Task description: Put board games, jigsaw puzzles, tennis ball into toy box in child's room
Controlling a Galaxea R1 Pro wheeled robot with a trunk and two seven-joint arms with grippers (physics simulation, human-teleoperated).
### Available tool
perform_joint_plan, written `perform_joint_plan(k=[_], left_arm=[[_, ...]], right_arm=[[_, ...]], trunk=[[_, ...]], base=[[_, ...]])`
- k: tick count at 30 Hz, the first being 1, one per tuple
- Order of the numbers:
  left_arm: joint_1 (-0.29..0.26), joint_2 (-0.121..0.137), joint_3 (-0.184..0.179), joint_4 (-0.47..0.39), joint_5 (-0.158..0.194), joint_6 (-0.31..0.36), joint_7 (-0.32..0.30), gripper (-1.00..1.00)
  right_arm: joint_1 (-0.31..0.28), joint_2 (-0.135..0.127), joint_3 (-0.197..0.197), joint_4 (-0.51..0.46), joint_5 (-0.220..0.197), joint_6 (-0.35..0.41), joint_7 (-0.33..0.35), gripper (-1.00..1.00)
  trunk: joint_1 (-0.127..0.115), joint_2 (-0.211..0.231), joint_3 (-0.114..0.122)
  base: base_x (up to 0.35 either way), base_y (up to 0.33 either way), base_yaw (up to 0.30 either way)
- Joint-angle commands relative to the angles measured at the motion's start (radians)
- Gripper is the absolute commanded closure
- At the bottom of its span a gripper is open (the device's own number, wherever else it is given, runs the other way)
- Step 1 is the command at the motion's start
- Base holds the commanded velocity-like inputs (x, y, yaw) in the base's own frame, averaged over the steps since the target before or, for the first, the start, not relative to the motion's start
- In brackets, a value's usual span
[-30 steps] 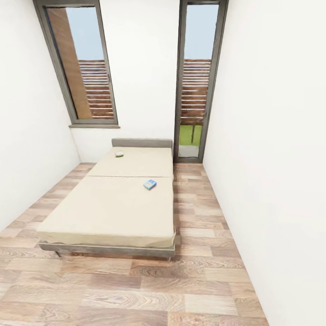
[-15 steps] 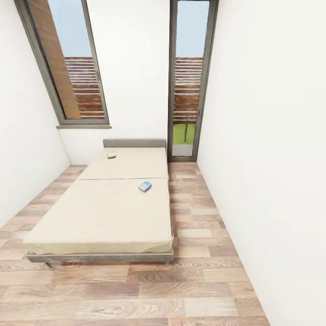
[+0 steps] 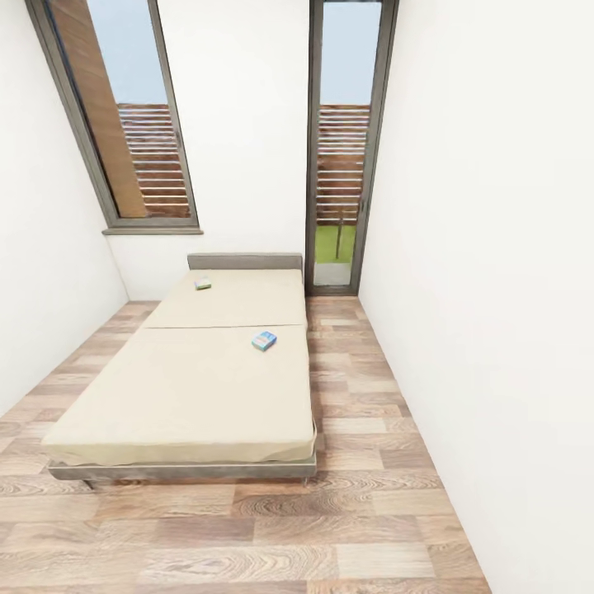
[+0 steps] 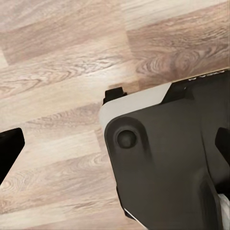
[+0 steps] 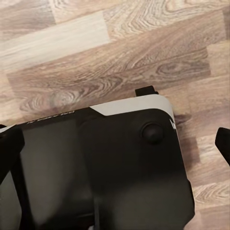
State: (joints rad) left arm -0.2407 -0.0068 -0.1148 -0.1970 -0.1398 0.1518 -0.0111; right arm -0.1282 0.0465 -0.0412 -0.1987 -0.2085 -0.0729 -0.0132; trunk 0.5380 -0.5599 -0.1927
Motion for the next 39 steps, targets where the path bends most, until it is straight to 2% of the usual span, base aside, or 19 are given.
perform_joint_plan(k=[1, 10, 20, 23, 26, 29, 30, 31, 33, 35, 36, 39], left_arm=[[0.000, 0.000, -0.002, -0.002, -0.010, 0.006, -0.001, -1.00], [0.000, 0.001, -0.002, -0.002, -0.010, 0.006, -0.001, -1.00], [0.000, 0.004, 0.006, -0.005, -0.009, 0.005, 0.000, -1.00], [-0.001, 0.008, 0.008, -0.013, -0.006, 0.006, -0.001, -1.00], [-0.007, 0.011, 0.011, -0.040, 0.000, 0.011, -0.006, -1.00], [-0.021, 0.029, 0.015, -0.070, 0.005, 0.029, -0.024, -1.00], [-0.026, 0.039, 0.017, -0.079, 0.007, 0.042, -0.035, -1.00], [-0.037, 0.058, 0.024, -0.098, 0.011, 0.081, -0.067, -1.00], [-0.048, 0.076, 0.033, -0.120, 0.017, 0.129, -0.111, -1.00], [-0.069, 0.097, 0.052, -0.159, 0.026, 0.204, -0.191, -1.00], [-0.083, 0.106, 0.065, -0.195, 0.029, 0.251, -0.247, -1.00], [-0.105, 0.118, 0.087, -0.280, 0.031, 0.348, -0.338, -1.00]], right_arm=[[-0.001, 0.001, -0.004, 0.001, -0.005, -0.004, -0.001, -1.00], [-0.001, 0.003, -0.003, 0.001, -0.004, -0.005, -0.033, -1.00], [0.003, 0.000, -0.004, -0.004, -0.003, -0.012, -0.039, -1.00], [0.004, 0.001, -0.005, -0.011, -0.008, -0.069, -0.038, -1.00], [0.004, 0.004, -0.005, -0.022, -0.008, -0.107, -0.037, -1.00], [-0.001, 0.006, -0.004, -0.040, -0.006, -0.113, -0.037, -1.00], [-0.003, 0.007, -0.004, -0.049, -0.005, -0.110, -0.037, -1.00], [-0.006, 0.007, -0.004, -0.074, -0.005, -0.094, -0.037, -1.00], [-0.008, 0.007, -0.005, -0.110, -0.005, -0.064, -0.038, -1.00], [-0.009, 0.006, -0.008, -0.196, -0.008, 0.006, -0.039, -1.00], [-0.009, 0.007, -0.010, -0.269, -0.010, 0.062, -0.044, -1.00], [-0.009, 0.008, -0.013, -0.421, -0.013, 0.175, -0.072, -1.00]], trunk=[[-0.004, 0.006, 0.002], [-0.038, 0.069, 0.030], [-0.076, 0.139, 0.061], [-0.088, 0.160, 0.071], [-0.088, 0.160, 0.071], [-0.088, 0.160, 0.071], [-0.088, 0.160, 0.071], [-0.088, 0.160, 0.071], [-0.088, 0.160, 0.071], [-0.088, 0.160, 0.071], [-0.088, 0.160, 0.071], [-0.088, 0.160, 0.071]], base=[[0.001, 0.001, 0.000], [0.000, 0.000, 0.000], [0.000, 0.000, 0.000], [0.000, 0.000, 0.000], [0.000, 0.000, 0.000], [0.000, 0.000, 0.000], [0.000, 0.000, 0.000], [0.000, 0.000, 0.000], [0.000, 0.000, 0.000], [0.000, 0.000, 0.000], [0.000, 0.000, 0.000], [0.000, 0.000, 0.000]])
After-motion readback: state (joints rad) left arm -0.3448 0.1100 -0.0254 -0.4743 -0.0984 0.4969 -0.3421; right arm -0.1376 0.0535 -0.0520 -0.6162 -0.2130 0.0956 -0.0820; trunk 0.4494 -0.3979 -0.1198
